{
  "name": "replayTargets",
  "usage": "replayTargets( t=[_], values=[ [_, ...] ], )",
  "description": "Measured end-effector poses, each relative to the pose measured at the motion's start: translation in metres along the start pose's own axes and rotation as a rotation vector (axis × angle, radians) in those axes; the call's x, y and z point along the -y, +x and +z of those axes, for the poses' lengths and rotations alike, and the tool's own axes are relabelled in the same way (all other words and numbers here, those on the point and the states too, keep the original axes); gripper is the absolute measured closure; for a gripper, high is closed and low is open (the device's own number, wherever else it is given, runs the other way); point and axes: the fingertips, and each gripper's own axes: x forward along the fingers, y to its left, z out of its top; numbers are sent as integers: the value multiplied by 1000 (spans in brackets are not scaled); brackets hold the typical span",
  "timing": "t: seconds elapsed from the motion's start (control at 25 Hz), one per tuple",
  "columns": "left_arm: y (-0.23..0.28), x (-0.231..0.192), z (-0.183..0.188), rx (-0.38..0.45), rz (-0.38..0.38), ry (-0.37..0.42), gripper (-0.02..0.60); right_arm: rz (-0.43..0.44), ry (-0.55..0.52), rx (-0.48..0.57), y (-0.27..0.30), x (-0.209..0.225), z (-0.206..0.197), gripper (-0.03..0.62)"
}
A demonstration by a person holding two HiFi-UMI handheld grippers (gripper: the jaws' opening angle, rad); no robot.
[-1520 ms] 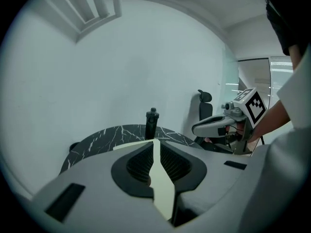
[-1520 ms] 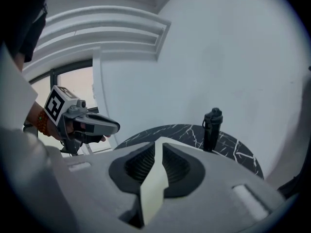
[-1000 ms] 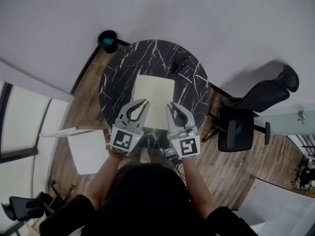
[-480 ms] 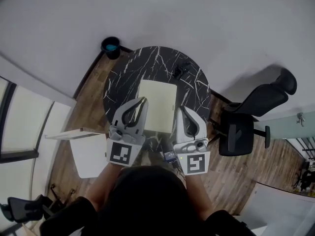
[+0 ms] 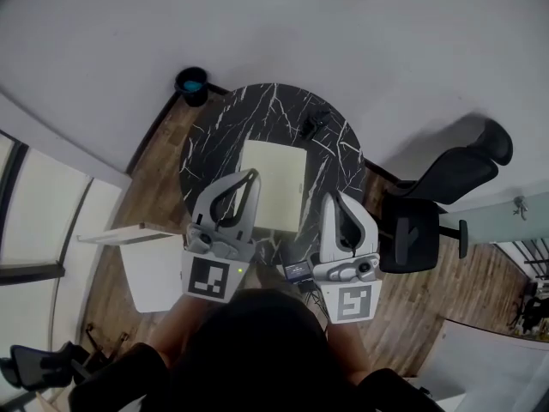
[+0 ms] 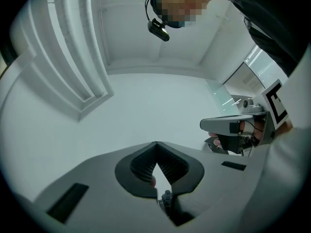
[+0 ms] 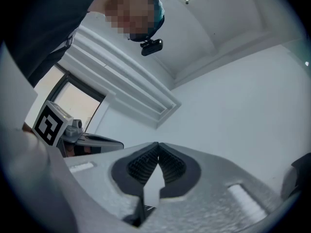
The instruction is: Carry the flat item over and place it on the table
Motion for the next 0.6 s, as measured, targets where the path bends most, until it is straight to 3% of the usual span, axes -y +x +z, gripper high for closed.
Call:
replayTargets(
  t=[0.6],
  values=[
    [1,1,0,-2,-21,-12,572,-31,-8,-3,0,10,-2,595]
  ],
)
